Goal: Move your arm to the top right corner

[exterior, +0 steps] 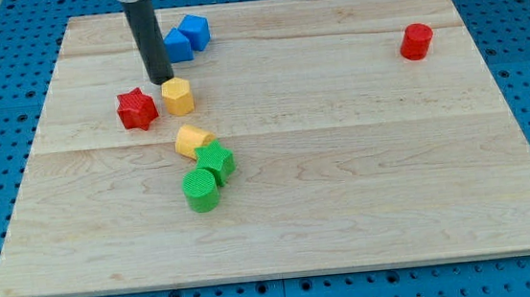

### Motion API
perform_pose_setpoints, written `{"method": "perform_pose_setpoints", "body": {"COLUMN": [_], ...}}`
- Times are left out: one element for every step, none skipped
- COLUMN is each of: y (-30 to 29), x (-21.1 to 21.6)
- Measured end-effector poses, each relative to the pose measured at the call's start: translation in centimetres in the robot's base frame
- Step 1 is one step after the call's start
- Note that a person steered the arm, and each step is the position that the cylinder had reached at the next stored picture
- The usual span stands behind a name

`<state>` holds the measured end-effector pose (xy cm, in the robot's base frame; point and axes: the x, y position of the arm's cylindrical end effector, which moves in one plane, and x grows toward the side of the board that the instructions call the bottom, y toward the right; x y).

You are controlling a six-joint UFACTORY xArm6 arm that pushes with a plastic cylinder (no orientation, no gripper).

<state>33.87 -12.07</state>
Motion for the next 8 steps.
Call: {"method": "perform_pose_setpoints", "body": {"y": [3.3,5.3,5.9,7.1,7.5,9.1,10.1,12.1], "x": [0.1,-0.7,-1.2,-1.2,-1.2,-1.2,-1.2,-1.5]}}
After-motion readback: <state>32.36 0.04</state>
